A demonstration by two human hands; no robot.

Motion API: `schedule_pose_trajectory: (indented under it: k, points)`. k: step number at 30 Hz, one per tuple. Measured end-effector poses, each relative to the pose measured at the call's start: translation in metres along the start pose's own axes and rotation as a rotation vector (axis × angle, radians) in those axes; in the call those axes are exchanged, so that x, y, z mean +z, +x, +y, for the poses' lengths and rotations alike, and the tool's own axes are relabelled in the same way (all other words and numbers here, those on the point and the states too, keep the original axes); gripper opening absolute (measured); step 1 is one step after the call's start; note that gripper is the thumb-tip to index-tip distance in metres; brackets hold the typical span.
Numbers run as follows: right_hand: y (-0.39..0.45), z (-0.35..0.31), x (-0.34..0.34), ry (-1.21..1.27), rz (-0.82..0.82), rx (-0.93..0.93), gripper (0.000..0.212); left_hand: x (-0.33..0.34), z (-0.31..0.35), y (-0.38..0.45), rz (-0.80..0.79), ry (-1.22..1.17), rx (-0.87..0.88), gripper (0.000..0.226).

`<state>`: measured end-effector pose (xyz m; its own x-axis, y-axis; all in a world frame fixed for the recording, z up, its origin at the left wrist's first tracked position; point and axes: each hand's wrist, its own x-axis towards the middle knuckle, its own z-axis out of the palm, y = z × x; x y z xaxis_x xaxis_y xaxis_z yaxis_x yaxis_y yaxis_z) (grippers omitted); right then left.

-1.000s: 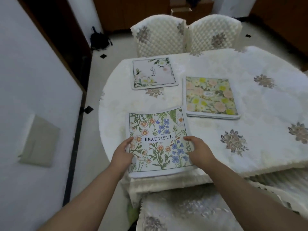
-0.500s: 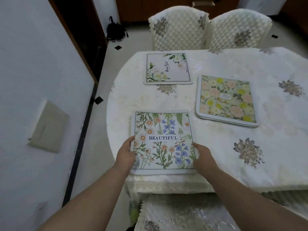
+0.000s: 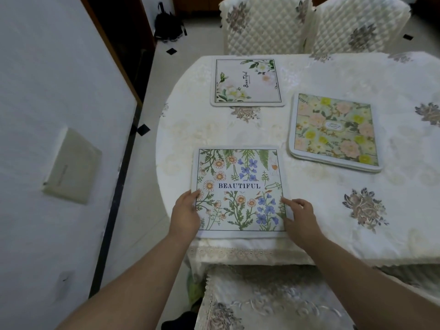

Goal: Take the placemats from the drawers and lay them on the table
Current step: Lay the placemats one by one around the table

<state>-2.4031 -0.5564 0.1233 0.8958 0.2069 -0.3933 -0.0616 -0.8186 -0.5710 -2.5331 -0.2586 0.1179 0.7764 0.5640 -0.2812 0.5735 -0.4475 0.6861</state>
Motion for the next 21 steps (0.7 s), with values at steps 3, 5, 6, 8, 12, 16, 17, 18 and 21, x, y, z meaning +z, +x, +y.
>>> schedule_pose_trajectory:
  k: [3, 5, 6, 8, 12, 16, 17, 18, 21]
  points:
    - [-0.004, -0.001, 0.002, -0.001, 0.0, 0.011, 0.055, -0.003, 0.001, -0.006, 0.006, 0.018, 0.014, 0.051]
    - [-0.009, -0.006, 0.003, -0.108, 0.028, 0.018, 0.058, -0.003, 0.008, -0.01, 0.01, 0.026, -0.01, 0.056]
    - [-0.011, -0.012, 0.005, -0.188, 0.057, 0.001, 0.06, -0.001, 0.012, -0.014, 0.032, 0.072, -0.012, 0.06]
    - [-0.018, -0.023, 0.013, -0.269, 0.098, -0.102, 0.064, 0.009, 0.022, -0.025, 0.082, 0.223, 0.082, 0.066]
    - [-0.037, -0.047, 0.052, -0.388, -0.064, -0.352, 0.067, 0.055, 0.042, -0.047, -0.154, 0.447, 0.348, 0.069]
    - [-0.046, -0.043, 0.071, -0.447, -0.195, -0.357, 0.075, 0.08, 0.036, -0.057, -0.248, 0.651, 0.39, 0.064]
    - [-0.045, -0.037, 0.069, -0.447, -0.197, -0.38, 0.074, 0.078, 0.031, -0.058, -0.253, 0.651, 0.405, 0.062]
    - [-0.044, -0.031, 0.066, -0.454, -0.2, -0.402, 0.07, 0.074, 0.025, -0.057, -0.256, 0.651, 0.421, 0.061]
    - [-0.039, -0.014, 0.056, -0.506, -0.183, -0.415, 0.069, 0.057, 0.01, -0.051, -0.23, 0.691, 0.425, 0.063]
